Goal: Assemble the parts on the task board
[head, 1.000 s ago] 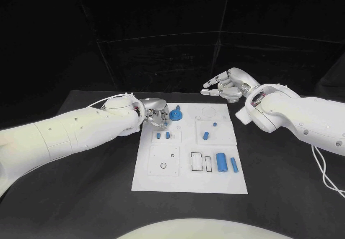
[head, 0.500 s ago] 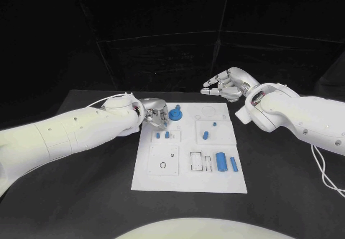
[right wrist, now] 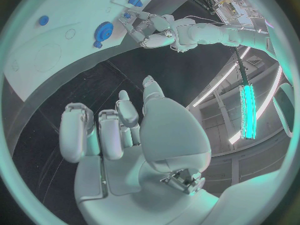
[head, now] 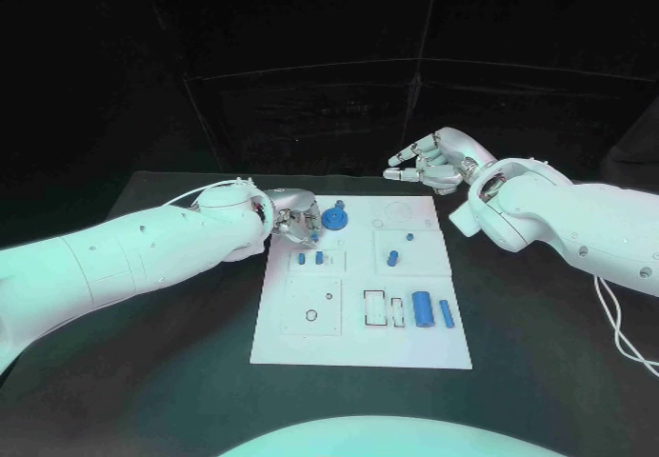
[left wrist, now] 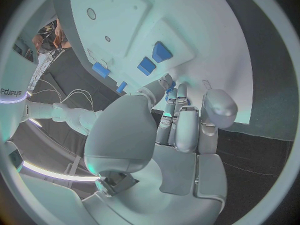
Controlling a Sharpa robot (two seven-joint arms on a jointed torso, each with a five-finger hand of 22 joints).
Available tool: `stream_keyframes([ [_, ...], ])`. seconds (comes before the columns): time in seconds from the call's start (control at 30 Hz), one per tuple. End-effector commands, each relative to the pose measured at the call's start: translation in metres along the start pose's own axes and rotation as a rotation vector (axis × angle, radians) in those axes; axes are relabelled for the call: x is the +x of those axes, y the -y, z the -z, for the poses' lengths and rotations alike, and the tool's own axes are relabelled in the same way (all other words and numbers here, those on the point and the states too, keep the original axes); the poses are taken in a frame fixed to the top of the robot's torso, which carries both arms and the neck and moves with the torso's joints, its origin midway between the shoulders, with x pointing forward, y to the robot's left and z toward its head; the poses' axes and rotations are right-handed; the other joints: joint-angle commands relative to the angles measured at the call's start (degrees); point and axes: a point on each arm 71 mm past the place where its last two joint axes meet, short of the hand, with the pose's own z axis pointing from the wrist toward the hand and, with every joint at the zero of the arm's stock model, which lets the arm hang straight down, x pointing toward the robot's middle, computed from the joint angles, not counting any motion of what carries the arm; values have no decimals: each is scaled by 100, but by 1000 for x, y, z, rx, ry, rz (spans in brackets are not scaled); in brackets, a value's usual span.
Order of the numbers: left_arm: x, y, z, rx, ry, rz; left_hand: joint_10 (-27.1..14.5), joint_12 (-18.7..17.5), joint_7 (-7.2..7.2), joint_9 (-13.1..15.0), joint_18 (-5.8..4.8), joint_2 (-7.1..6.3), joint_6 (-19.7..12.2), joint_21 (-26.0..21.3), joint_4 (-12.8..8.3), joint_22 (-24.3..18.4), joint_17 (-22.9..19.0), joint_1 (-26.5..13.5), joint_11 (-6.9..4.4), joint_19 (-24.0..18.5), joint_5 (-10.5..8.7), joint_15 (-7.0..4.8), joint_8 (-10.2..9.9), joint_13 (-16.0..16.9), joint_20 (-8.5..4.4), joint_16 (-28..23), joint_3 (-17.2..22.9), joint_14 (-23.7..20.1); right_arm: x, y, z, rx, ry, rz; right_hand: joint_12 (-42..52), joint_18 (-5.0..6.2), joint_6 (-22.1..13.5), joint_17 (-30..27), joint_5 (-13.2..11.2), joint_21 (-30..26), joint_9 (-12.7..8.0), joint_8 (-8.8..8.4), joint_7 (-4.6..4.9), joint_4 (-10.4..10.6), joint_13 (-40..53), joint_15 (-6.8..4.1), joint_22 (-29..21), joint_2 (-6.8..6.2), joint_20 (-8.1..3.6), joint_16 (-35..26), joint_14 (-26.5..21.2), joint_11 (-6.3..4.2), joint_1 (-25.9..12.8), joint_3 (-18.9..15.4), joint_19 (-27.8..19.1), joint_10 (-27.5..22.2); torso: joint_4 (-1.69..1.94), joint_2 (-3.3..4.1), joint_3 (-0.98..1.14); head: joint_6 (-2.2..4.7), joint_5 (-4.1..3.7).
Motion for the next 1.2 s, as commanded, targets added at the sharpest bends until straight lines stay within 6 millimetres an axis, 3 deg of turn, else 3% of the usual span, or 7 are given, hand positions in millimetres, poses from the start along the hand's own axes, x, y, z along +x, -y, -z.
stream_keyframes([
  [0.03,-1,1,0,0,9,0,-19,-35,5,-2,-41,-35,-36,-4,-2,-12,-7,-4,27,-12,-24,34,-39,-2,42,-39,42,81,0,-2,-1,-10,-3,-2,-1,102,45,482,31,-28,5,22,-4,-10,6,-22,-3,47,3,-13,365,-41,-10,-33,-40,-2,-1,1,3,1,4],
  [1.2,-1,0,6,0,12,3,0,-157,47,5,-35,-110,55,-22,-44,-13,-55,-3,61,-24,-22,61,-75,8,70,-45,79,71,-1,-1,0,-7,-2,-1,-1,102,45,482,31,-28,5,22,-4,-10,6,-22,-3,47,3,-13,365,-41,-10,-33,-40,-2,-3,1,4,11,18],
])
